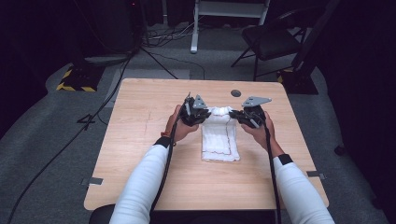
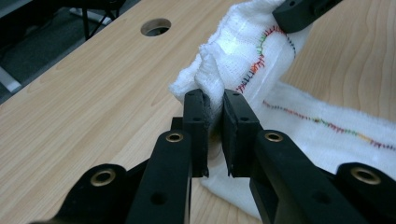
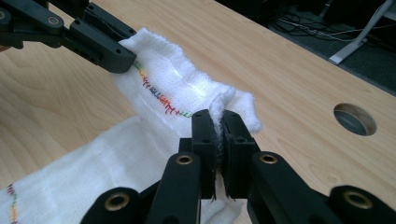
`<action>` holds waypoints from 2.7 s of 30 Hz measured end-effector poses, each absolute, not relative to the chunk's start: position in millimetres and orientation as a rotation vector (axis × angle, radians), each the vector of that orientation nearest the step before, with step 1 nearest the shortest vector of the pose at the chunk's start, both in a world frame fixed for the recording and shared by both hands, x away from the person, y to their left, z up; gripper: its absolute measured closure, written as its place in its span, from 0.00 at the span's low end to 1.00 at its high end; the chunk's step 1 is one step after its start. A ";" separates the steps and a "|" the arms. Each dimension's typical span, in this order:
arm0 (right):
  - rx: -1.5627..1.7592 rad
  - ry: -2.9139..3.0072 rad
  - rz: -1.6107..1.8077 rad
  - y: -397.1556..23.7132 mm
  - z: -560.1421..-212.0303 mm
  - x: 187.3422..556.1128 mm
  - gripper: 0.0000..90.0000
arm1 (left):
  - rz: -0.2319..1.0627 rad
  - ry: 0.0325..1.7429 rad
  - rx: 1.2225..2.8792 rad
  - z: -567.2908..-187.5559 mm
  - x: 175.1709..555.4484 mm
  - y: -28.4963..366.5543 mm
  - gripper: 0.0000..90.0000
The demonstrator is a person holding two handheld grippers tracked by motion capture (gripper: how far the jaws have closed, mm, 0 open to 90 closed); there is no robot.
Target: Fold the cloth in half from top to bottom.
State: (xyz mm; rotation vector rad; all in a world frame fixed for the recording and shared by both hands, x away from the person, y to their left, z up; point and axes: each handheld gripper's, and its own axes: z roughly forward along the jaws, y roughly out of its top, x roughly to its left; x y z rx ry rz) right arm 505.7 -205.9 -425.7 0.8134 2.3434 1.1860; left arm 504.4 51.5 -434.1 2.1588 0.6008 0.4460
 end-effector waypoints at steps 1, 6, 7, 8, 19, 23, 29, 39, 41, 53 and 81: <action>0.812 2.347 1.189 -206.0 -426.5 504.4 0.95 | 0.439 0.600 2.155 -434.9 503.2 52.4 0.90; 0.802 2.361 1.205 -208.4 -430.6 498.8 0.95 | 0.418 0.583 2.145 -438.6 496.4 56.3 0.89; 0.800 2.363 1.208 -208.7 -431.7 497.5 0.95 | 0.413 0.577 2.146 -439.3 494.8 56.9 0.89; 0.798 2.366 1.210 -209.1 -432.7 496.3 0.95 | 0.411 0.571 2.150 -439.8 493.1 57.4 0.89; 0.761 2.403 1.207 -211.8 -440.1 482.6 0.95 | 0.382 0.546 2.171 -446.4 477.5 60.3 0.89; 0.752 2.418 1.207 -213.2 -441.2 477.6 0.95 | 0.367 0.532 2.181 -449.0 473.3 60.0 0.88; 0.731 2.435 1.207 -216.6 -444.6 469.3 0.95 | 0.344 0.508 2.199 -449.9 465.3 60.8 0.88; 0.715 2.449 1.210 -220.5 -444.5 458.5 0.95 | 0.300 0.499 2.215 -448.6 454.6 62.8 0.89; 0.713 2.453 1.210 -221.1 -444.7 456.3 0.95 | 0.302 0.472 2.229 -448.2 452.3 63.2 0.90; 0.666 2.472 1.226 -222.1 -441.8 440.3 0.95 | 0.290 0.417 2.229 -445.5 438.0 66.3 0.98; 0.607 2.495 1.227 -219.2 -439.9 423.0 0.95 | 0.252 0.446 2.323 -467.1 433.7 49.6 0.86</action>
